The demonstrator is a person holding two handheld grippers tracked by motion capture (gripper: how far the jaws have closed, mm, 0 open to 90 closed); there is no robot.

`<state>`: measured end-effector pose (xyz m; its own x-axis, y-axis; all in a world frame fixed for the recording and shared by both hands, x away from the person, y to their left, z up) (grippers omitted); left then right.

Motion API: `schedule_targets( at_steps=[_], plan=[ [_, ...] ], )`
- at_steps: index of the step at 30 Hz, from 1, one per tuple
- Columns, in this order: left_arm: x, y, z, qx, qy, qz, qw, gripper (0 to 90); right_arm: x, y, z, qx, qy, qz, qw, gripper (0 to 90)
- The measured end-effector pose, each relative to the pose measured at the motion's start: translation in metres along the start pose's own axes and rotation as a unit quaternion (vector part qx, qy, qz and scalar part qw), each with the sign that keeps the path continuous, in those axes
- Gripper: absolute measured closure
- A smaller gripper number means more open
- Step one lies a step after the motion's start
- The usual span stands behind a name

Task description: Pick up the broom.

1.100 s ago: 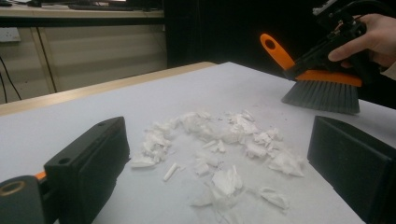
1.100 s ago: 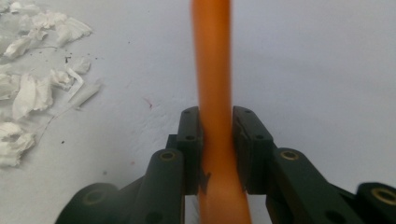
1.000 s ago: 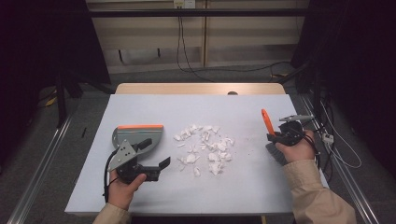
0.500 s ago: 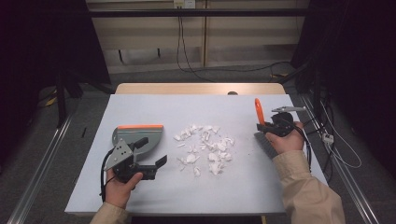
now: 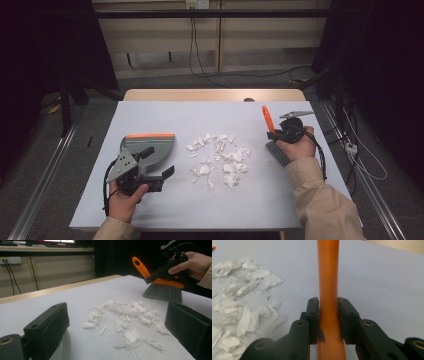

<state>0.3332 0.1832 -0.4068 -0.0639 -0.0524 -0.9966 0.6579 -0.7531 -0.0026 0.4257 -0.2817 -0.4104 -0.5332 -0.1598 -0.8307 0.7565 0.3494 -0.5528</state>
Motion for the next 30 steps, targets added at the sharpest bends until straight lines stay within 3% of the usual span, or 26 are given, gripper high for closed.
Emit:
schedule_targets(
  at_steps=[9,15,16,19,20,21,24,27,30],
  plan=[
    [0.0,-0.001,-0.001,-0.001,0.002,0.0,1.0,5.0,0.006,-0.018,0.001,0.002,-0.014,-0.01,0.9999,60.5],
    [-0.001,-0.003,-0.001,-0.003,0.002,-0.001,1.0,5.0,0.017,-0.034,-0.002,0.006,-0.024,-0.025,0.9994,59.3],
    [-0.001,-0.004,-0.002,-0.004,0.003,-0.001,1.0,5.0,0.021,-0.038,-0.004,0.017,-0.036,-0.043,0.9983,60.9],
    [-0.002,-0.006,-0.004,-0.007,0.003,0.0,1.0,5.0,0.025,-0.041,-0.004,0.031,-0.044,-0.054,0.9971,62.8],
    [-0.003,-0.007,-0.005,-0.008,0.005,-0.001,1.0,5.0,0.027,-0.041,-0.004,0.029,-0.043,-0.053,0.9972,69.9],
    [-0.003,-0.008,-0.006,-0.01,0.006,-0.002,0.9999,5.0,0.028,-0.042,-0.003,0.025,-0.038,-0.048,0.9978,70.8],
    [-0.003,-0.011,-0.01,-0.014,0.006,-0.003,0.9999,5.0,0.029,-0.042,-0.004,0.03,-0.03,-0.044,0.9981,71.5],
    [-0.002,-0.014,-0.013,-0.018,0.004,-0.004,0.9998,5.0,0.027,-0.04,-0.006,0.021,-0.017,-0.043,0.9987,71.6],
    [-0.002,-0.016,-0.016,-0.02,0.005,-0.005,0.9998,5.0,0.024,-0.037,-0.009,0.018,-0.008,-0.025,0.9995,71.6]
  ],
)
Point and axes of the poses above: each handheld gripper's, and its own axes: y roughly forward along the jaws, x roughly out of its underside, z roughly to its right, the point moved 1 cm from there along y, roughly forward along the jaws, and after that the axes turned 11 degrees about z, right-handed, at the moved point
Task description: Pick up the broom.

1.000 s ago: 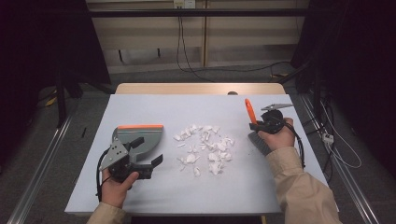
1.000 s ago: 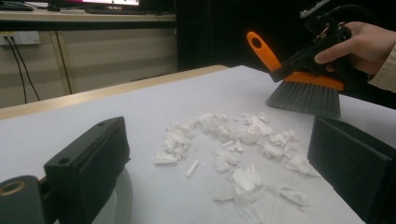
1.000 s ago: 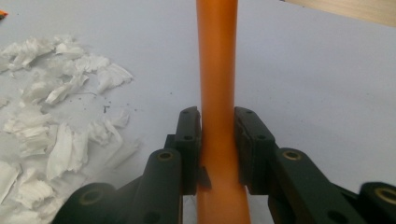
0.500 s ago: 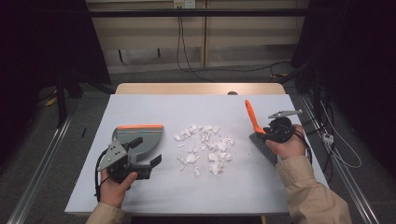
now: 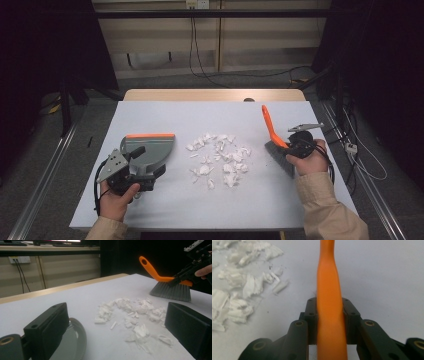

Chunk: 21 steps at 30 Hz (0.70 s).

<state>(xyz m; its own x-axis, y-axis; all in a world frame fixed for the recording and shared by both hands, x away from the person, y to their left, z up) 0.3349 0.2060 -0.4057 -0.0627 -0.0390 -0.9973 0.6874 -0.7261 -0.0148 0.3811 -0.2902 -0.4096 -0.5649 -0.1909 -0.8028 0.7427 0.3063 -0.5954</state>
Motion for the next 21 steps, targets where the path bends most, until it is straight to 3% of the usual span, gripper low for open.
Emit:
schedule_targets(
  at_steps=[4,7,15,21],
  plan=[
    [0.001,-0.003,-0.004,-0.006,-0.004,0.001,1.0,5.0,-0.009,0.011,-0.007,-0.016,0.009,0.039,0.9991,71.6],
    [0.002,-0.005,-0.007,-0.008,0.001,-0.003,1.0,5.0,-0.02,0.019,-0.015,-0.006,-0.008,0.031,0.9995,71.6],
    [0.004,-0.011,-0.012,-0.016,-0.004,-0.002,0.9999,5.0,-0.046,0.04,-0.033,-0.04,-0.022,0.056,0.9974,71.6],
    [0.006,-0.015,-0.016,-0.021,-0.01,-0.002,0.9997,5.0,-0.052,0.048,-0.029,-0.043,-0.023,0.061,0.997,71.6]
  ],
)
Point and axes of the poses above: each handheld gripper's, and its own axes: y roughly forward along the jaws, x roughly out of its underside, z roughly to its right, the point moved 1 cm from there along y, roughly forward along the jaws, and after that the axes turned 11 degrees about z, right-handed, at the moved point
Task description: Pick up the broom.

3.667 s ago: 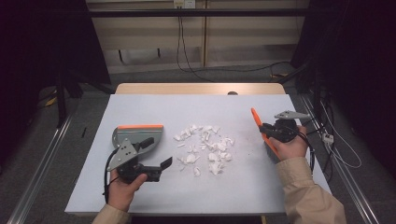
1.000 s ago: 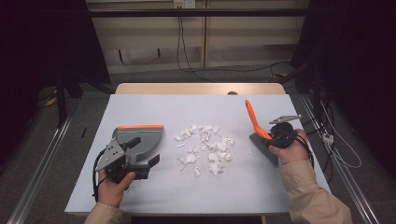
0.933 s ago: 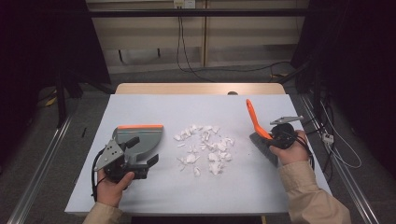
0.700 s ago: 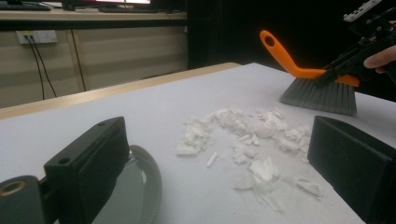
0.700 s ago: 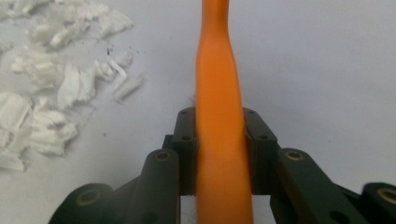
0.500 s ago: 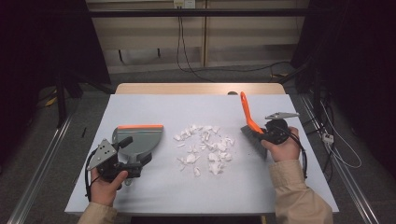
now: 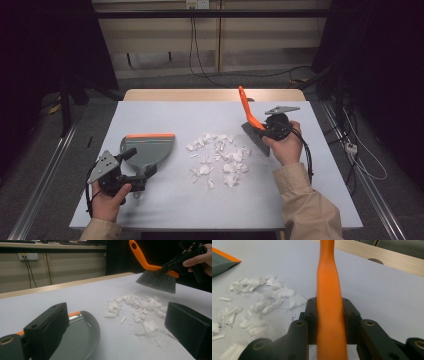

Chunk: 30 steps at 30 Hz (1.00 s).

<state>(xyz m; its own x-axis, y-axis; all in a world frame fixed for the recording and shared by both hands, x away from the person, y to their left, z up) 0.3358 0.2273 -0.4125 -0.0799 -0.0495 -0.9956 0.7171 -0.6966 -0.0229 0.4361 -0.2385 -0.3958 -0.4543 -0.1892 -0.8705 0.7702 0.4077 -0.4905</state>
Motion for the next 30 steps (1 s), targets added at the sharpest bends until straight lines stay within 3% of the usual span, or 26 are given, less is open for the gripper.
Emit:
schedule_targets(
  at_steps=[4,9,18,30],
  plan=[
    [0.001,0.001,-0.002,-0.001,-0.003,-0.001,1.0,4.9,0.0,0.005,0.005,0.006,0.006,0.0,1.0,71.7],
    [0.002,0.003,-0.004,-0.002,-0.005,0.001,1.0,4.9,-0.002,0.008,0.002,0.023,-0.015,-0.007,0.9996,71.6],
    [0.002,0.005,-0.005,-0.003,-0.006,0.0,1.0,4.9,0.007,0.023,-0.004,0.036,-0.032,-0.037,0.9981,71.6],
    [0.001,0.002,-0.005,0.0,-0.001,0.002,1.0,4.9,0.011,0.032,-0.024,0.014,-0.055,-0.037,0.9977,71.7]
  ],
)
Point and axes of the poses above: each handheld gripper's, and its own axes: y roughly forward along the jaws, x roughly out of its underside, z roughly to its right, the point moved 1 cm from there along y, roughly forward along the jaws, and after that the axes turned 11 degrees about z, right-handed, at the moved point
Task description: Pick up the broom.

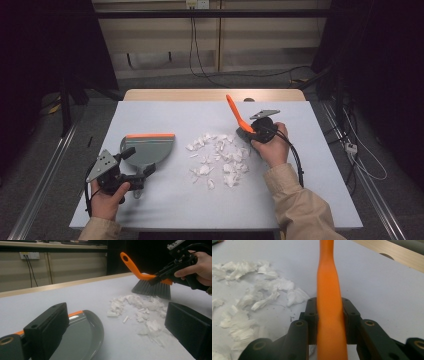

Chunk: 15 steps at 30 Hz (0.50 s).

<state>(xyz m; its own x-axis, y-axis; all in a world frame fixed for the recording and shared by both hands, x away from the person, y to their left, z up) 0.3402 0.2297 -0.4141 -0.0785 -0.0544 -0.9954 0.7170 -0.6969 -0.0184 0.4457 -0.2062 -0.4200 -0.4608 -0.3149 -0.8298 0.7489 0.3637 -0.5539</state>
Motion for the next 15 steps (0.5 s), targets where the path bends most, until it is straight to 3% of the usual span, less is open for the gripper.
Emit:
schedule_targets(
  at_steps=[4,9,15],
  plan=[
    [0.0,0.001,0.0,0.002,0.0,0.0,1.0,4.9,0.001,-0.002,-0.007,-0.01,-0.002,0.002,1.0,71.7],
    [0.001,0.002,0.0,0.006,0.007,-0.004,1.0,4.9,0.001,-0.004,-0.019,-0.007,-0.028,-0.001,0.9996,71.7],
    [0.0,0.001,0.0,0.008,0.001,0.002,1.0,5.0,0.002,-0.008,-0.029,-0.028,-0.026,0.0,0.9993,71.7]
  ],
)
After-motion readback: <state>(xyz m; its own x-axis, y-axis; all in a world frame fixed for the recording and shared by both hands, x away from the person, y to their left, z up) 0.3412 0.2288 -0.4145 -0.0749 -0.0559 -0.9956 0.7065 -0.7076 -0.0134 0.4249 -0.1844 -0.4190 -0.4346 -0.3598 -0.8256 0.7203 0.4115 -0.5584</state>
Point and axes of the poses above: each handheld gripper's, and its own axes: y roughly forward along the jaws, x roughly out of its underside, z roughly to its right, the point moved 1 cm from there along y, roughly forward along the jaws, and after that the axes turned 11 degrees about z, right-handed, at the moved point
